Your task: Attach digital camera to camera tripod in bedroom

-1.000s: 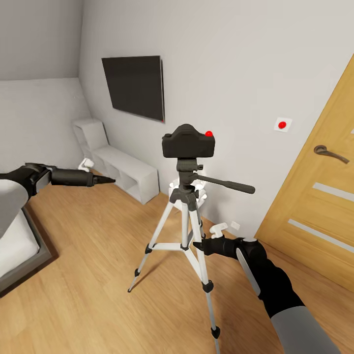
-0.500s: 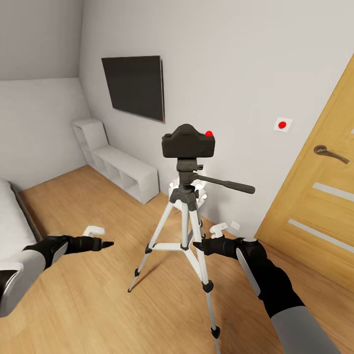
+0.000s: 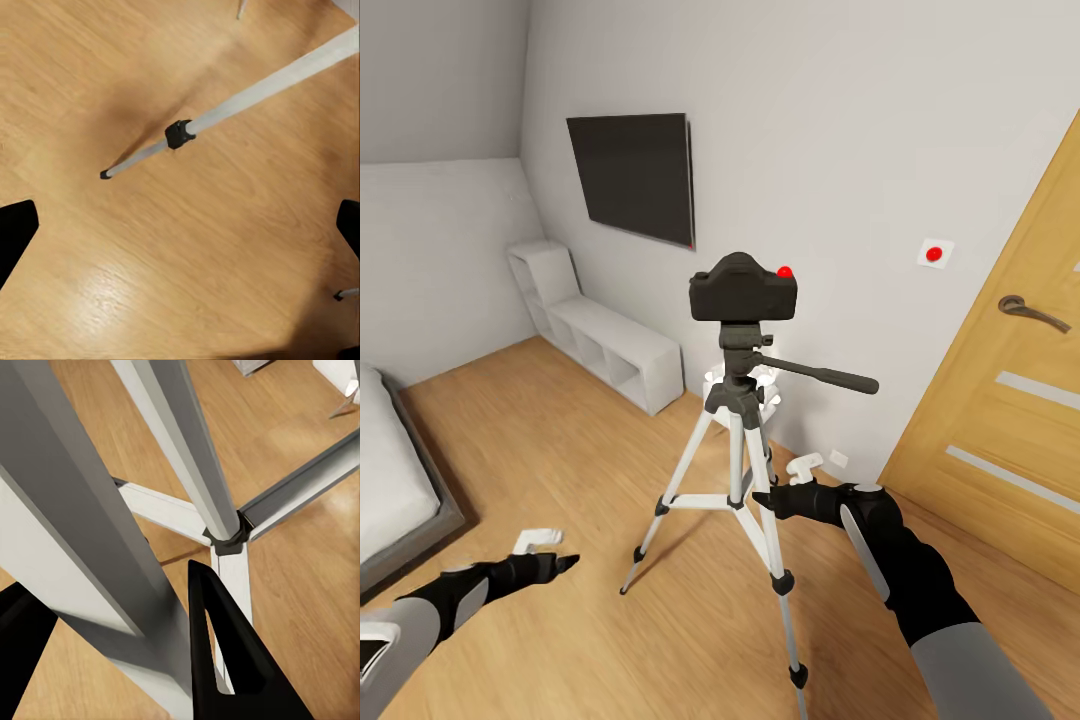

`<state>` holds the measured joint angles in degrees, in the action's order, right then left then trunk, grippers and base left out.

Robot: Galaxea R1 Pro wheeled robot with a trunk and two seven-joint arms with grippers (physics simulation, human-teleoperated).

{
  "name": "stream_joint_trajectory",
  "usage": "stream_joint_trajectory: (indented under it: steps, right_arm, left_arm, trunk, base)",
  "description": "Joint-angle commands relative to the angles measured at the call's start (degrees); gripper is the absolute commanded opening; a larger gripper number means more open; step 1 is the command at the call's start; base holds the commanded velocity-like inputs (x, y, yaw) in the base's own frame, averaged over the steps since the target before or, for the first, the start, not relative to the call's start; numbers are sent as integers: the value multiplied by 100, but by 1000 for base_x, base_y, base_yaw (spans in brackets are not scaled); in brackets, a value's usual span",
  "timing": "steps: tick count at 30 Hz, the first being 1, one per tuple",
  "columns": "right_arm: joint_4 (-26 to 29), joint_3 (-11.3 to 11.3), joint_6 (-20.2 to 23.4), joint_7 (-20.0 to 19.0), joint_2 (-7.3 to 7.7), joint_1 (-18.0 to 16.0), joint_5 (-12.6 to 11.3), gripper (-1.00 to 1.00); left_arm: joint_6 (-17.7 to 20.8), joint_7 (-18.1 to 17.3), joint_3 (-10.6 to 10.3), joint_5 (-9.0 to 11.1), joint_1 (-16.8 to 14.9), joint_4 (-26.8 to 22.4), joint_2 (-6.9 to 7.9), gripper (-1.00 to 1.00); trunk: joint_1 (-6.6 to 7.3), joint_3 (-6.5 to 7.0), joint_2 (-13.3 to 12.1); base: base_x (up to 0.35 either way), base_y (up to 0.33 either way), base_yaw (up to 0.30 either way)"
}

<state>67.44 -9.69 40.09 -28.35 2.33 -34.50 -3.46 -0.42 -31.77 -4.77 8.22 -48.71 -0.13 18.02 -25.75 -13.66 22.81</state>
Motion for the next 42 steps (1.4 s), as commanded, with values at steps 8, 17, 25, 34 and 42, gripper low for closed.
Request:
stream_joint_trajectory:
  steps: [8, 17, 25, 34, 42]
  right_arm:
    - [-3, -7, 8, 14, 4, -4, 65, -100]
    - [-3, -14, 8, 14, 4, -4, 73, -100]
    - [-3, -15, 8, 14, 3, -4, 74, -100]
    - [-3, -16, 8, 14, 4, -4, 71, -100]
    - [-3, -16, 8, 14, 1, -4, 69, -100]
  left_arm:
    - [-60, 1055, -39, 468, 487, 7, -26, 100]
    - [-101, 1436, -41, 1694, 858, 3, -246, 100]
    - [-93, 3003, -42, 1899, 974, 10, -542, 100]
    - [-76, 4010, -42, 1909, 1409, 7, -871, 100]
    - [-2, 4097, -45, 1903, 2043, 13, -913, 100]
  trunk:
    - [-4, -11, 11]
    - [-4, -11, 11]
    - [-4, -11, 11]
    - [-4, -11, 11]
    - [-4, -11, 11]
  base:
    - [0, 0, 0]
    - [0, 0, 0]
    - [0, 0, 0]
    - [0, 0, 0]
    - [0, 0, 0]
